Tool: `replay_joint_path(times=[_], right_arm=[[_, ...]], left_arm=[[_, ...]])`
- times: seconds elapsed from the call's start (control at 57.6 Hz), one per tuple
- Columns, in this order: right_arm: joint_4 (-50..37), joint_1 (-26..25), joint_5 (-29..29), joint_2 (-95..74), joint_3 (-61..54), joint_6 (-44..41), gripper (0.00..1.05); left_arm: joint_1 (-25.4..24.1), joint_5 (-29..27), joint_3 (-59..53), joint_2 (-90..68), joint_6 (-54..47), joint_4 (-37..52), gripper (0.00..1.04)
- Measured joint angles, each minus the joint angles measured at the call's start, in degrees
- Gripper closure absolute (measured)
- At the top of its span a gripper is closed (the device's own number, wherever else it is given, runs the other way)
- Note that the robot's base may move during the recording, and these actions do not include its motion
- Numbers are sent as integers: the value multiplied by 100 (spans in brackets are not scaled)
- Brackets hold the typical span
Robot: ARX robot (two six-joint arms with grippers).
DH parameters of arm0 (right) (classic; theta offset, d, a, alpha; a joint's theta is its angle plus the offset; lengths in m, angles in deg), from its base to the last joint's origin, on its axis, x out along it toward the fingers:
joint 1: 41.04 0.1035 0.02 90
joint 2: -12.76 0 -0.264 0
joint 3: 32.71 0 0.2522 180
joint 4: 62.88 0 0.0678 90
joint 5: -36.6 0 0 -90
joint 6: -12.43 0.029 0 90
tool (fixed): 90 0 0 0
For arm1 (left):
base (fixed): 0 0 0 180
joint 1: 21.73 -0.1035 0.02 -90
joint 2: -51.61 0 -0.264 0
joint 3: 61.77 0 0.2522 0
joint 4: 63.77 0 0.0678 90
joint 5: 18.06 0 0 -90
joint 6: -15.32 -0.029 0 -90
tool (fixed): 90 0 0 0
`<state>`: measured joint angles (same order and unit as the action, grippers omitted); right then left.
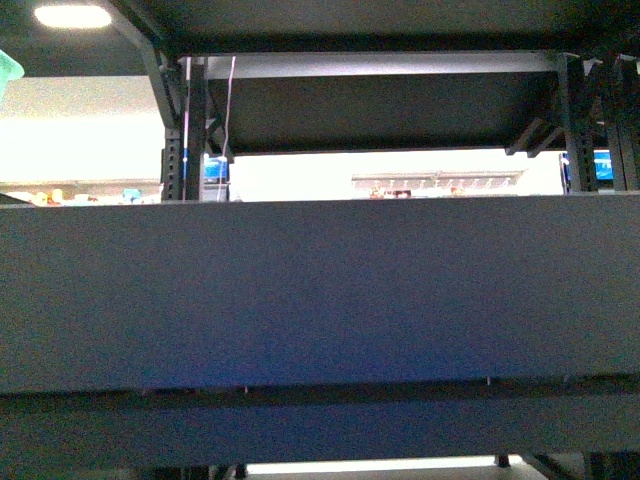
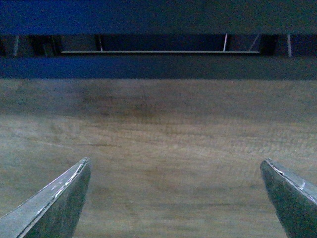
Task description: Pick lemon from shelf
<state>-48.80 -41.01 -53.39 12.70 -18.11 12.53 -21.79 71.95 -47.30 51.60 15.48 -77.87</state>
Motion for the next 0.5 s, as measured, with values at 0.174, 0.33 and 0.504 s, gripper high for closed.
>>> replay_joint_path(times=[0.174, 0.33, 0.504], right_arm=[[0, 0, 2, 0, 0, 0, 2], [0, 0, 0, 0, 0, 7, 2], [0, 0, 0, 0, 0, 2, 2]], left_arm=[[0, -2, 0, 2, -2, 0, 8], [0, -4, 0, 2, -2, 0, 8], [0, -4, 0, 2, 0, 0, 8]])
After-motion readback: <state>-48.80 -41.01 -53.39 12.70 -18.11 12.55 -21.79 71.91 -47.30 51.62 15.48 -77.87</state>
